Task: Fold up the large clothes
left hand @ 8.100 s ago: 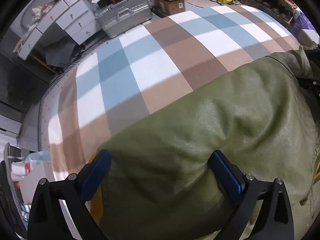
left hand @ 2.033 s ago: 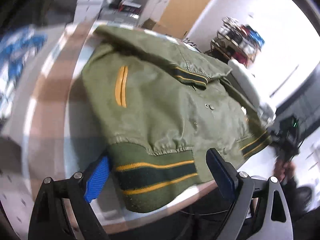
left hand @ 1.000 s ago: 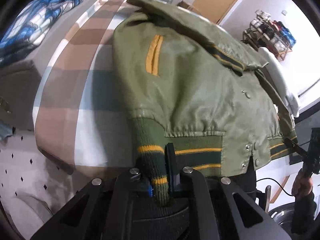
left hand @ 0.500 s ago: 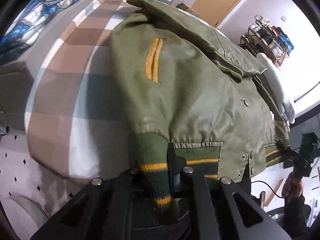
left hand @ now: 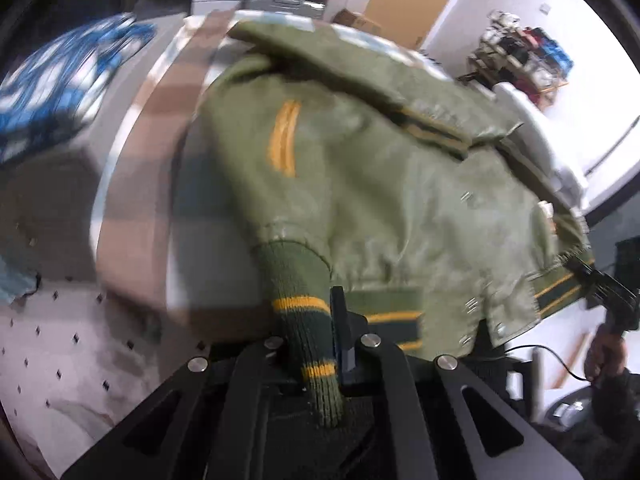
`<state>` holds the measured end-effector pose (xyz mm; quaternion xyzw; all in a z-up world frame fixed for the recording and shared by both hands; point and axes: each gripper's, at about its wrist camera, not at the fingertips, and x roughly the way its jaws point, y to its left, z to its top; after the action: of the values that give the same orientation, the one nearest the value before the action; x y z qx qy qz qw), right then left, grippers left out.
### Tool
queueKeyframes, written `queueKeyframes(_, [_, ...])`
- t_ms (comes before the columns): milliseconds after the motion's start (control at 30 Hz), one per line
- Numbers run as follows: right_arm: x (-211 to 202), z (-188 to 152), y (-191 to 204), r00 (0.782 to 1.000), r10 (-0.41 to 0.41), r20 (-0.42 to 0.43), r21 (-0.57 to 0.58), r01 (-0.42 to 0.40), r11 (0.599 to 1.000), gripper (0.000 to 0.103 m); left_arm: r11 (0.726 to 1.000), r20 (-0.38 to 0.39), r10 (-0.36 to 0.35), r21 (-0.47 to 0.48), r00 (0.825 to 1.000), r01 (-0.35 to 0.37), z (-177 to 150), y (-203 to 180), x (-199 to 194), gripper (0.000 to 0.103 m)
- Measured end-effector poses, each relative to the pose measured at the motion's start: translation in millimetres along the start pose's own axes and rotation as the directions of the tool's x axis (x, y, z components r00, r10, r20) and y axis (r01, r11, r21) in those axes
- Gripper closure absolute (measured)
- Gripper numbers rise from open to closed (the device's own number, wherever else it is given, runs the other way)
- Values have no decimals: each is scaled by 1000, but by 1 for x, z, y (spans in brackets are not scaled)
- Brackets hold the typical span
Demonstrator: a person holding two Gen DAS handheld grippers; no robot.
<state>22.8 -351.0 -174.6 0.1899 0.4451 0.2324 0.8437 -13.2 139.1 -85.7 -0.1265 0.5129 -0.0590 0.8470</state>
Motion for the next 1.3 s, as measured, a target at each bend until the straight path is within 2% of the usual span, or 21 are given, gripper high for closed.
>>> queueKeyframes(67, [-5,25,9,998,48,31,7,-49,999,95,993,2,-117,28,993,117,42,-3,-8,99])
queueKeyframes(133, [-6,66,25,995,70,69,5,-71,997,95,985,12,-151,80,988,150,91,-10,-14,99])
queueKeyframes(233, [1,139,50,984,113,137,-26,-110,994,95,979,11,-201,50,980,200,164,-11,-15,99])
queueKeyframes(333, [25,206,57,983,93,155,13,-97,995,94,981,-15,-192,-9,981,192,242,-4,5,98])
queueKeyframes(400, [53,240,52,991,49,128,47,-55,997,92,978,-49,-193,-93,980,188,273,8,29,95])
queueKeyframes(467, [82,263,46,995,-20,94,52,15,999,92,979,-151,-151,-160,977,127,293,28,66,93])
queueKeyframes(533, [122,284,29,996,-92,10,73,91,993,89,976,-258,-118,-208,959,64,301,48,99,92])
queueKeyframes(600, [143,294,11,989,-132,-66,78,137,987,82,962,-257,-152,-261,955,83,297,62,105,92])
queueKeyframes(667, [150,294,-3,990,-104,-91,108,114,988,76,964,-252,-192,-231,948,134,293,67,99,91])
queueKeyframes(700, [152,294,-7,991,-84,-101,102,94,990,77,960,-256,-230,-217,939,176,290,67,93,90])
queueKeyframes(833, [144,287,-9,991,-51,-121,47,57,997,73,949,-276,-299,-184,914,255,287,72,71,88])
queueKeyframes(867, [140,286,-9,992,-46,-114,46,52,998,68,947,-280,-307,-183,910,263,291,69,71,86])
queueKeyframes(900, [136,286,-9,993,-39,-110,52,45,998,57,951,-290,-298,-169,910,258,292,68,70,82])
queueKeyframes(933, [132,287,-11,994,-29,-107,63,36,997,54,958,-284,-277,-158,918,240,293,68,68,76])
queueKeyframes(1000, [123,290,-12,997,-11,-81,79,17,997,47,973,-236,-216,-134,947,188,305,64,62,35])
queueKeyframes(1033, [116,292,-12,998,-31,-50,71,34,997,42,973,-189,-208,-143,960,183,314,64,57,29])
queueKeyframes(1067, [112,295,-13,998,-55,-24,69,56,996,29,970,-154,-214,-153,965,191,318,63,56,26])
queueKeyframes(1100, [108,296,-14,997,-73,4,72,72,995,25,968,-118,-211,-160,970,191,325,62,53,26])
queueKeyframes(1167, [104,297,-10,996,-87,18,57,86,995,25,976,-85,-185,-129,979,173,329,52,51,26])
queueKeyframes(1233, [105,293,8,997,-82,1,-23,82,996,25,993,-105,-113,12,988,115,324,24,56,26])
queueKeyframes(1300, [108,288,30,996,-88,-14,-132,86,987,22,982,-121,-66,170,990,86,314,-6,64,25])
